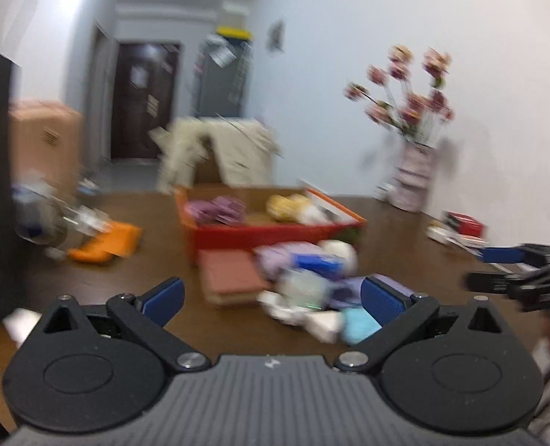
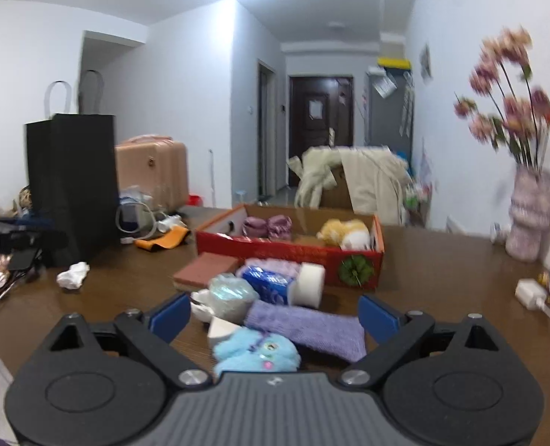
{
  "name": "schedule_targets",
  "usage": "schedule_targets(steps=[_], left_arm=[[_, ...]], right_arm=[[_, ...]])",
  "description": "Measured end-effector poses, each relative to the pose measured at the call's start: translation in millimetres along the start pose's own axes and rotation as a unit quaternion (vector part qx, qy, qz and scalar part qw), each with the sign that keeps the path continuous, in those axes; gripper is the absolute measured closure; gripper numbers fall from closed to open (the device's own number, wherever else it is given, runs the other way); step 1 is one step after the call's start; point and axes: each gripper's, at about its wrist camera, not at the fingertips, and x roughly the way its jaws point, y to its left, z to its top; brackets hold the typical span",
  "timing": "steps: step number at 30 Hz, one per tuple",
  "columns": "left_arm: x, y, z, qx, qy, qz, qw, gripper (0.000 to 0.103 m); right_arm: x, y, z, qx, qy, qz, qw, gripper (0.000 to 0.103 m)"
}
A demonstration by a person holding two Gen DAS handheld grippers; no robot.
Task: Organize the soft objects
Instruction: 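Return the right tool to the pile and grasp the lilac fabric pouch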
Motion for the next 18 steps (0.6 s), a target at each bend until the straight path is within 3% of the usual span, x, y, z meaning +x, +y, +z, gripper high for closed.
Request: schedule_targets(steps=[2,6,8,12,18], left_arm=[[27,-12,-1,-0.015,0.023,-0.033,0.9991,0.004],[89,-36,-1,-0.043,0.076,-0.072,0.9936,0.037],[121,-43,1,-0.07,0.105,-0.082,0.9886,0.042],[171,-45,1,-0.116,0.145,-0.082,0.9791,0.041],[213,-38,-8,-0.158,0.192,-0.06,0.9667,0.038]], right_arm=[[12,-13,-3,0.014,0.012,-0.007,1.0,0.007],[36,-45,-7,0.054,0.031,-0.028,0.998,0.012],[46,-62,-9,0.075,0.038,-0.034,0.996,0.012],[70,-91,-12,0.097,0.053,-0.025,0.994,0.016],[114,-111,-11,0.109,0.078,0.02,0.991,0.026]])
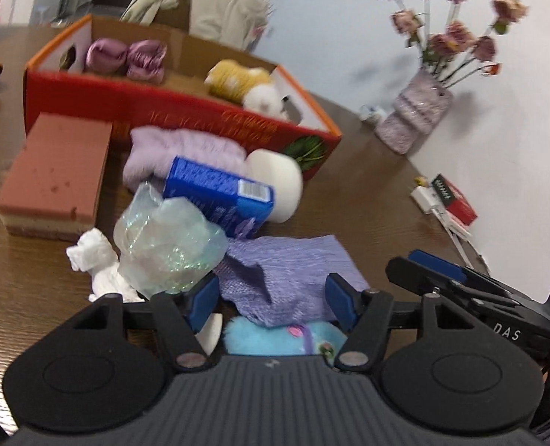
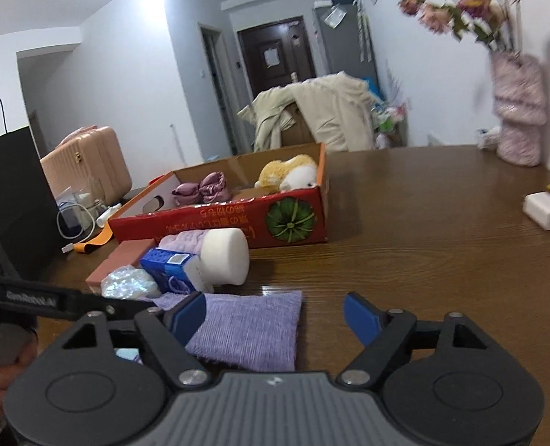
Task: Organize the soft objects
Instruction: 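Return the right tool to the pile and grasp the lilac fabric pouch, then carry the lilac pouch into the box and open the right tool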
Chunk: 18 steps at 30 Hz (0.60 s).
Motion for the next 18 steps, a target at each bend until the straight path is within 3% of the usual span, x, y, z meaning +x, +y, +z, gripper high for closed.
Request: schedule_targets(steps=[5,8,9,12,15,18], left_arm=[[15,4,4,-0.02,0.016,0.003,0.9997,0.039],[17,4,4,-0.021,0.015,0.007,0.9996,0.052],[18,4,4,-0.021,0.017,0.0,0.9996,0.067],[19,-1,3,-0.018,0.016,-0.015,0.9996,0.086],[16,-11,2,0.0,0.013,-0.022,0.9997,0.092],[4,-25,-1,0.02,-0.001,-0.032,0.9993,0.093]], right_arm=[[36,2,-2,-0.009,0.04,0.024,0.999,0.036],[43,4,-7,-0.019,0.047,0.023,0.998,0.037],[44,2,-9,-0.013,0.049,0.033,0.998,0.042],[45,1,-13,-0.003,0.063,0.055,0.997,0.06],[40,3,-16,-0.005,0.056,0.052,0.997,0.072],[27,6,-15,-0.005,0.043,0.054,0.998,0.08]])
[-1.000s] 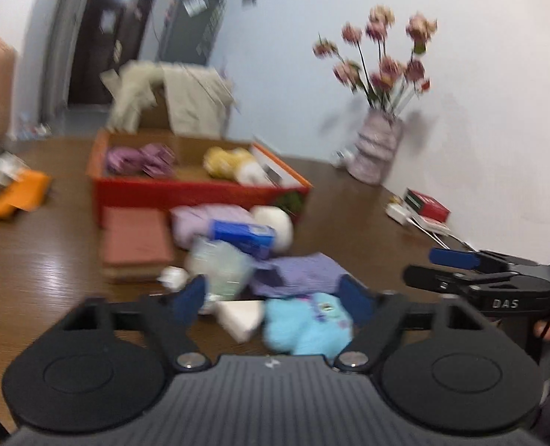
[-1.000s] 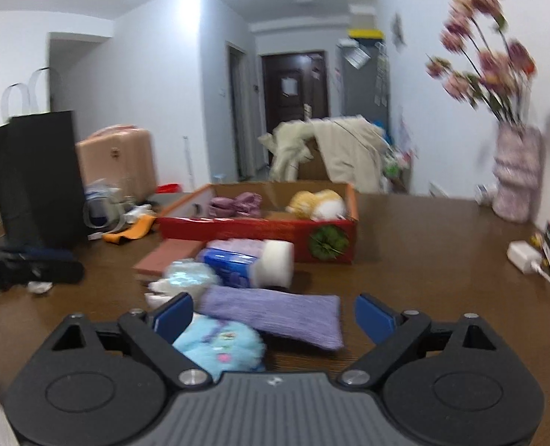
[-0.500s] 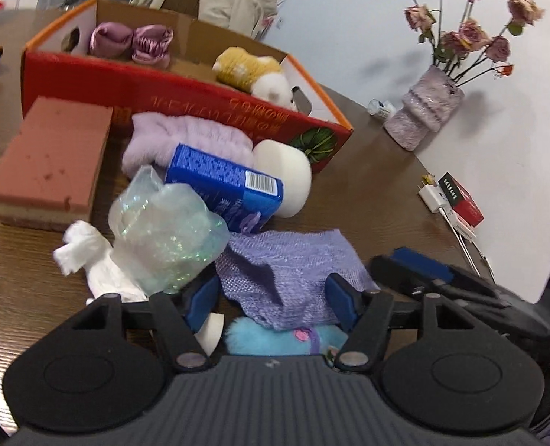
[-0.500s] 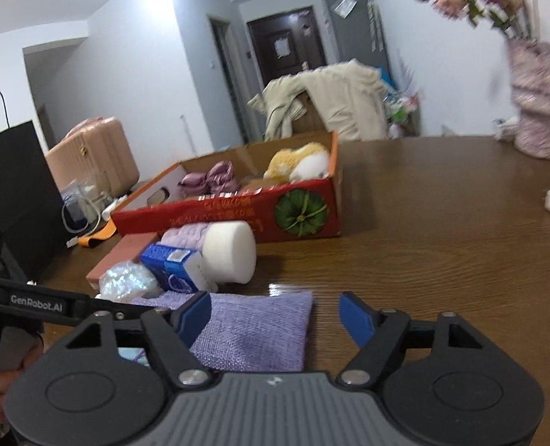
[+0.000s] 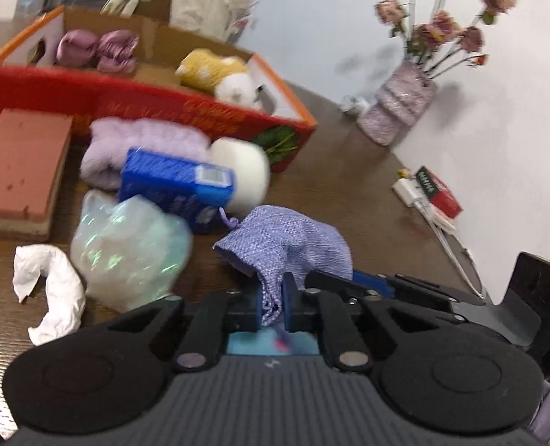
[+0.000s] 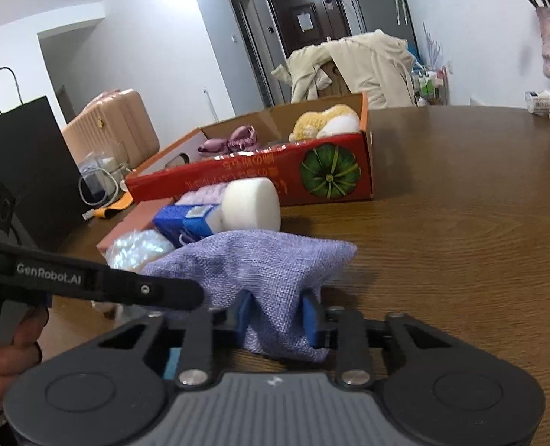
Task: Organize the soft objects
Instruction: 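Carry the lilac pouch into the box and open the right tool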
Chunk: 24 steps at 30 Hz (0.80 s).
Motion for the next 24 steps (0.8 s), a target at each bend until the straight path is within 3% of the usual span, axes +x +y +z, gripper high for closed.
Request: schedule_targets(steps=[7,15,20,24], left_arm=[[-51,-34,-10,0.052,-0.06,-0.024,0.9966,0.093],[-92,-34,-21,0.067,-0.092,-0.027,0.9931,0.093],[-104,-37,4,0.095,-0.12,-0.026,0.9878,0.093],[-96,-36,47,0.118,-0.147,-0.026,0.9818,0.093]], right_arm=[[-52,21,6,-0.014,-0.059,0.004,0.998,0.082],[-78,52,4,-0.022,-0.089,0.01,0.996,0.082],[-79,66,24,-0.047,-0.117,0.001,0.992,0.082],[-68,62,65,-0.063,-0.139,0.004,0.988,0.081]])
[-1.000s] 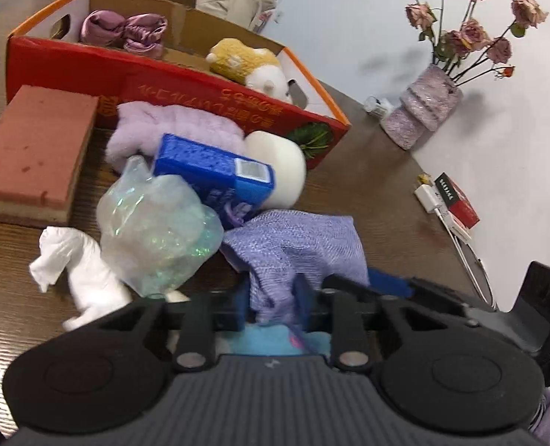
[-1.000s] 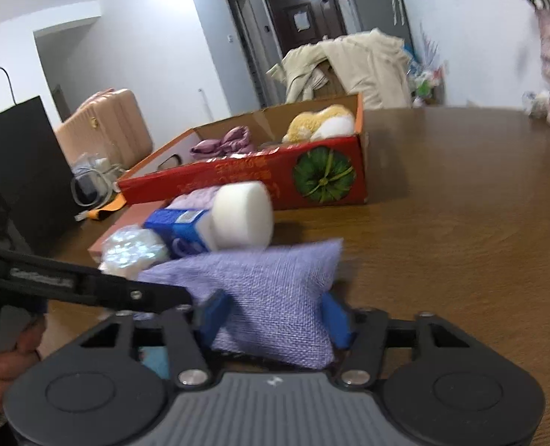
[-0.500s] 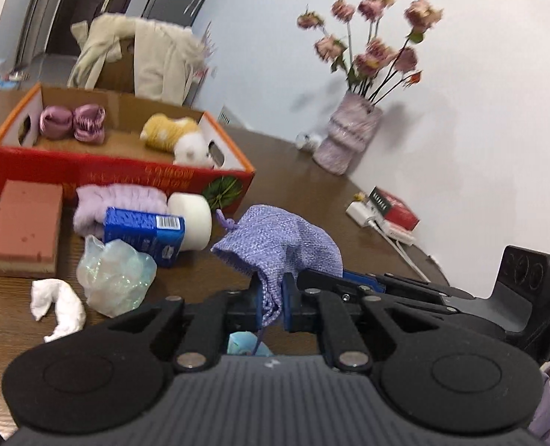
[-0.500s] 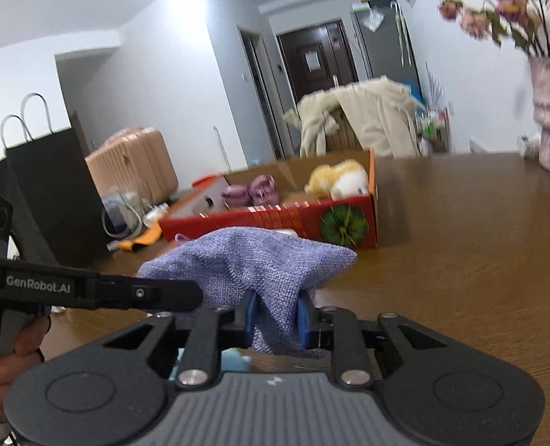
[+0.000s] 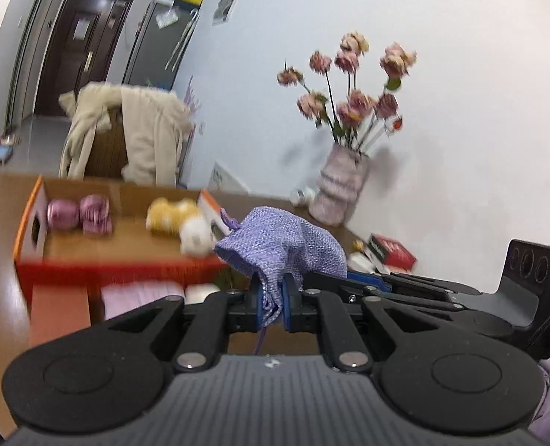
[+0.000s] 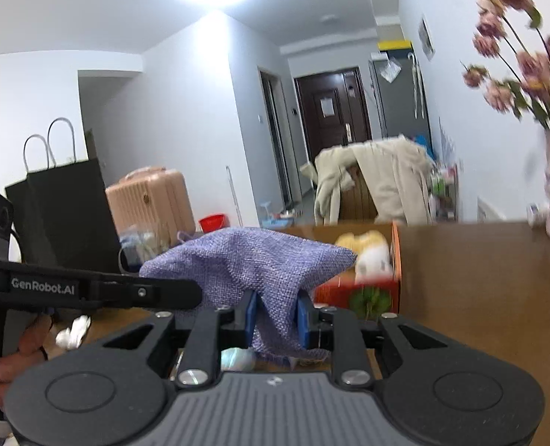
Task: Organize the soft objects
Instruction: 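Carry the lilac pouch into the box and open the right tool, then move the right tool back toward the remaining items on the table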
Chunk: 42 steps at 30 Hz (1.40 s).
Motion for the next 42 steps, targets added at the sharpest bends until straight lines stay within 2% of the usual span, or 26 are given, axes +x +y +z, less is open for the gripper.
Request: schedule_targets(steps=[3,7,13,16,18,19,20,21,25,31,33,37,39,42], left_arm=[[35,19,23,0.002,0.002,0.013,0.9999,0.093],[90,52,42,-0.006,0.03,0.034,0.9989,0.093],[166,97,43,-0.02,0.087,0.045,0.995,0.092],[189,110,30,-0.032,0.122,0.062,0.9901,0.088],[194,110,20,-0.015,0.13,0.051,0.99,0.086],[195,110,17,-0.012,0.134,0.05,0.9897,0.082],[195,109,16,-0.01,0.136,0.05,0.9894,0.072],[193,108,17,-0.006,0.131,0.049,0.9901,0.066],[172,103,31,0.002,0.101,0.054,0.9934,0.065],[112,81,56,0.03,0.043,0.075,0.9958,0.057],[90,72,59,0.044,0.027,0.081,0.9954,0.047],[38,50,56,0.081,-0.01,0.1,0.9917,0.036],[12,40,53,0.091,-0.028,0.104,0.99,0.027],[-26,28,47,0.1,-0.053,0.114,0.987,0.019]], right_arm=[[41,-15,29,-0.027,0.007,-0.01,1.0,0.08],[109,-35,53,-0.048,0.056,-0.026,0.997,0.08],[190,-67,49,-0.039,0.128,-0.055,0.989,0.08],[207,-72,39,-0.056,0.15,-0.072,0.985,0.08],[208,-72,34,-0.066,0.151,-0.085,0.983,0.08],[207,-73,32,-0.069,0.154,-0.09,0.982,0.075],[206,-74,32,-0.071,0.155,-0.094,0.981,0.072],[203,-74,32,-0.074,0.151,-0.097,0.981,0.068],[185,-70,46,-0.08,0.124,-0.097,0.984,0.065],[147,-51,69,-0.093,0.087,-0.097,0.987,0.057],[130,-43,74,-0.095,0.076,-0.093,0.988,0.056],[93,-24,79,-0.102,0.054,-0.089,0.989,0.046],[73,-13,79,-0.11,0.045,-0.089,0.989,0.044],[46,2,79,-0.119,0.029,-0.088,0.989,0.037]])
